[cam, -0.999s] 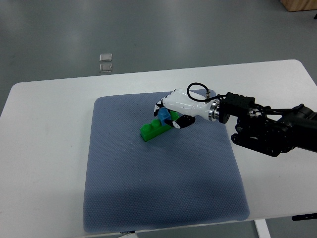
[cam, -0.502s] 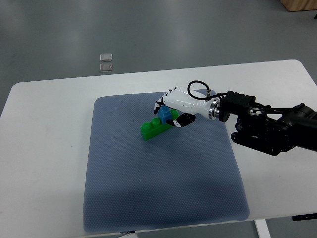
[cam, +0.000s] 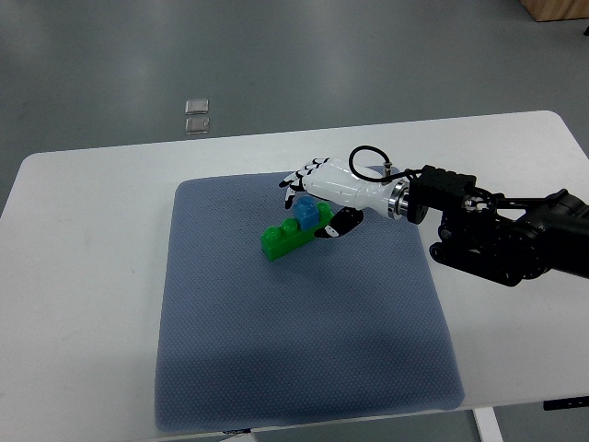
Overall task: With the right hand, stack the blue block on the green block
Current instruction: 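Open the right hand and withdraw it away from the blocks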
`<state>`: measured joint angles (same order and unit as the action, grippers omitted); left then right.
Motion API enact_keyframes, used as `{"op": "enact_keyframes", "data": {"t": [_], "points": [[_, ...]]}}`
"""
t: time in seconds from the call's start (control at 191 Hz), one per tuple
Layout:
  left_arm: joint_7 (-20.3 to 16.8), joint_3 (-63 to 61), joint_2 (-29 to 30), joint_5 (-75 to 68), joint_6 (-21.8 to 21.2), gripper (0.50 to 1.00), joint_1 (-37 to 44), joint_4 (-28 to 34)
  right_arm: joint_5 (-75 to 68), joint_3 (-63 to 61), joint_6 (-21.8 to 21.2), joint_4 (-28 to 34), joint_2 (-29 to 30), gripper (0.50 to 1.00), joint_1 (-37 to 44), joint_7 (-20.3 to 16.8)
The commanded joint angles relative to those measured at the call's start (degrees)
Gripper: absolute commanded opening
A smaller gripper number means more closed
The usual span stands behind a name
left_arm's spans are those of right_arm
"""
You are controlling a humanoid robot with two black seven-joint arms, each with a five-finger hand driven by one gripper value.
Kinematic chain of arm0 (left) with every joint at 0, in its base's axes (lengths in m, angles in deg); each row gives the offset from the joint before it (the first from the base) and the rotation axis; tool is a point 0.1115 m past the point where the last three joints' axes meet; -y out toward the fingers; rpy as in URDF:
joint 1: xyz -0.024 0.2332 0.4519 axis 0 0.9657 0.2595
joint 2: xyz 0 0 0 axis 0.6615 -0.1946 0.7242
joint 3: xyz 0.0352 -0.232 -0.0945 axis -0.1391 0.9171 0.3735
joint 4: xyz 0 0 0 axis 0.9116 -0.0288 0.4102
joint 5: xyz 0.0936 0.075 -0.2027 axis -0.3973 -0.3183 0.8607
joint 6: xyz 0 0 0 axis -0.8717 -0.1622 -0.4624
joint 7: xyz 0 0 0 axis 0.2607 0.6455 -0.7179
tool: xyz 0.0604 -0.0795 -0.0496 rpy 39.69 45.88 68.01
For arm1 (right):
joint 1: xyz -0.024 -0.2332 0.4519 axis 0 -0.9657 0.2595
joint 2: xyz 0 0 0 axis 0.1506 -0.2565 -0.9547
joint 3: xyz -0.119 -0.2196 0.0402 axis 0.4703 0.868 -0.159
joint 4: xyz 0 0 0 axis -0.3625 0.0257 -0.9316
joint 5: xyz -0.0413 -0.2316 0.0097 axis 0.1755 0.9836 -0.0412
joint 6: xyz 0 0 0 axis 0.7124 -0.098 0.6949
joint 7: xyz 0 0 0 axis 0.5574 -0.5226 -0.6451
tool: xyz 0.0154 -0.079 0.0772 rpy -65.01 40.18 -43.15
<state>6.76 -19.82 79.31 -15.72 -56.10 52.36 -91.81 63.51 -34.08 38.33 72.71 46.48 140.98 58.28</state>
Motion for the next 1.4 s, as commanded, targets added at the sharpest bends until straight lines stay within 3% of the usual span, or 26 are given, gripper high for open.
{"op": "enact_keyframes", "data": {"t": [0.0, 0.241, 0.534, 0.69, 0.774, 0.978, 1.151, 1.397], "points": [[0.09, 0.01, 0.0, 0.0, 0.0, 1.0, 0.0, 0.0, -0.46, -0.17, -0.19, 0.71, -0.18, 0.901, 0.12, 0.01], [0.0, 0.01, 0.0, 0.0, 0.0, 1.0, 0.0, 0.0, -13.56, -0.17, -1.51, 4.22, -1.77, 0.905, 2.14, 0.01], [0.0, 0.01, 0.0, 0.0, 0.0, 1.0, 0.0, 0.0, -41.94, -0.7, -9.95, 4.57, -5.55, 0.905, 3.99, 0.01], [0.0, 0.01, 0.0, 0.0, 0.0, 1.0, 0.0, 0.0, -55.38, -3.86, -18.64, 3.87, -7.48, 0.905, 3.81, -0.16], [0.0, -0.08, 0.0, 0.0, 0.0, 1.0, 0.0, 0.0, -62.68, -4.92, -20.76, 3.17, -7.66, 0.905, 3.46, -0.6], [0.0, 0.01, 0.0, 0.0, 0.0, 1.0, 0.0, 0.0, -73.94, -4.83, -21.2, 0.36, -7.22, 0.903, 0.39, -1.13], [0.0, -0.08, 0.0, 0.0, 0.0, 1.0, 0.0, 0.0, -82.46, -4.92, -21.11, -1.14, -5.9, 0.903, -1.55, -6.05], [0.0, 0.01, 0.0, 0.0, 0.0, 1.0, 0.0, 0.0, -85.98, -4.92, -20.32, -1.4, -5.46, 0.913, -2.95, -5.79]]}}
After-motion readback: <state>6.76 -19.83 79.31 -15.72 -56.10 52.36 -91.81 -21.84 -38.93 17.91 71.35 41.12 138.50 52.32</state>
